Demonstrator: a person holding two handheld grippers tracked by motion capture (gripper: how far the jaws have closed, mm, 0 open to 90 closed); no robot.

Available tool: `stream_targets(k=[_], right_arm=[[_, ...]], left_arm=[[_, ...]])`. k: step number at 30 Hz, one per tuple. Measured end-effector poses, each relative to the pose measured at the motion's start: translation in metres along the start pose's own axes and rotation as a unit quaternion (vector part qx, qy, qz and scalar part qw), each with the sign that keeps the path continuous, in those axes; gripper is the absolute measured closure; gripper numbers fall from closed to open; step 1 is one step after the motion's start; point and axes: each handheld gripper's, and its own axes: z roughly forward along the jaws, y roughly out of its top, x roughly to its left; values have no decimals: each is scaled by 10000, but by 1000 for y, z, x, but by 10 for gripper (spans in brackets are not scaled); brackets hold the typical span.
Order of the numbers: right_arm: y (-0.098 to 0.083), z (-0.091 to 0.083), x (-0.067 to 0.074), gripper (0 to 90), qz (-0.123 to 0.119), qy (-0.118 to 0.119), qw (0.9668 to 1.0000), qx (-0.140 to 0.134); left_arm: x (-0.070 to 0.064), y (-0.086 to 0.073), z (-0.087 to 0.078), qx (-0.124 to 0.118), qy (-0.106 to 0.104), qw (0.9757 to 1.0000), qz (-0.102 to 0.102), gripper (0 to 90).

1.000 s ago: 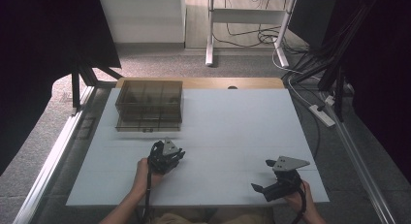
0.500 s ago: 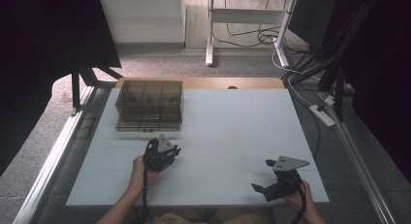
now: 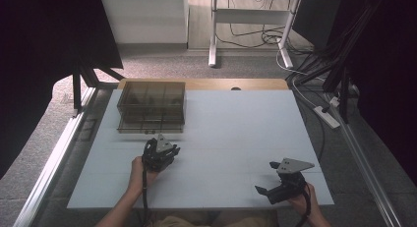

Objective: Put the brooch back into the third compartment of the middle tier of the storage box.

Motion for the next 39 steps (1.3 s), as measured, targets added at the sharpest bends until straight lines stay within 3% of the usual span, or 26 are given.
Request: stream_targets(k=[39], right_arm=[[0, 1, 0, 0, 10, 6, 10000, 20]], left_arm=[[16, 5, -10, -163, 294, 9994, -82, 816]])
